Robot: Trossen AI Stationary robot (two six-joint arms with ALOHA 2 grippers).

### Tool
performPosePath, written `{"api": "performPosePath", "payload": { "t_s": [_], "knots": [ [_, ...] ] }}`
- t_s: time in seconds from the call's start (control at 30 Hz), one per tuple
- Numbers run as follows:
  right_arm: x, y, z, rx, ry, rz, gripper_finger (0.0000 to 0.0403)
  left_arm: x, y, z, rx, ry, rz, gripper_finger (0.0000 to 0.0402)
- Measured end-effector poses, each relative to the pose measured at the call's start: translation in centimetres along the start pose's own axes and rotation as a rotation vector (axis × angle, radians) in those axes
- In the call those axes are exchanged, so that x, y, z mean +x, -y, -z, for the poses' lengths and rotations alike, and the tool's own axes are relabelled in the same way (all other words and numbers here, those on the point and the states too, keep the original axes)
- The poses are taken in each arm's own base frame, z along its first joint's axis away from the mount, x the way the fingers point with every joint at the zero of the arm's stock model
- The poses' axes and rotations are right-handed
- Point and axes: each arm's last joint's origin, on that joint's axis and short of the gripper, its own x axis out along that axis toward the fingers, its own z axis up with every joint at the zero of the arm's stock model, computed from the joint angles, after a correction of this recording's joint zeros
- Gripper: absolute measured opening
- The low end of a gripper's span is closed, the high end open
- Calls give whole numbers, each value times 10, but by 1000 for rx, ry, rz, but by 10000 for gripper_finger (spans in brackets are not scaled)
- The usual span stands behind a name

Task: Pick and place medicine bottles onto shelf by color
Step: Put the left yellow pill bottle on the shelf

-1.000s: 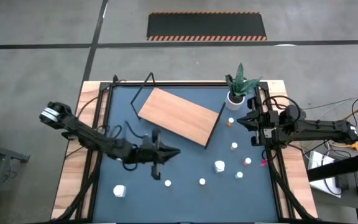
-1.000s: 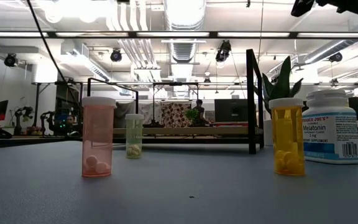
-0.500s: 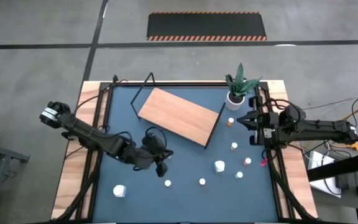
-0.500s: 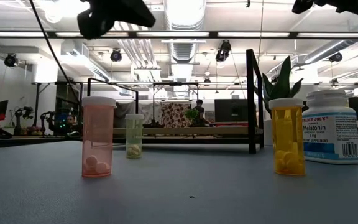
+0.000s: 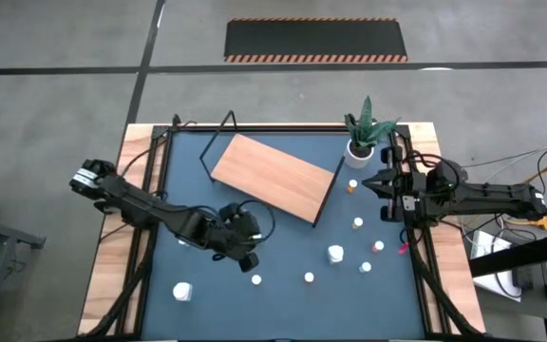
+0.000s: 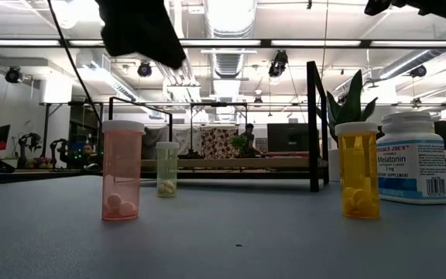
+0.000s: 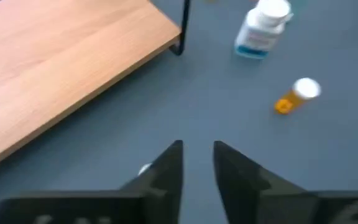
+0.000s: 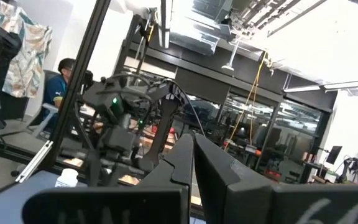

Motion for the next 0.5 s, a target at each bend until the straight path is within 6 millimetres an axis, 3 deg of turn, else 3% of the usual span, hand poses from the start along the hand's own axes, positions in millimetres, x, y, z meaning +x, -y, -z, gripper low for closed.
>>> {"api": "performPosePath", "payload": {
  "t_s": [0.27, 0.5],
  "knots": [
    [0, 1, 2, -7, -27, 42, 9, 37, -3, 9, 172, -79, -79, 221],
    [1, 2, 3, -32, -41, 66, 9, 51, -5, 17, 207, -155, -74, 241]
  ]
}}
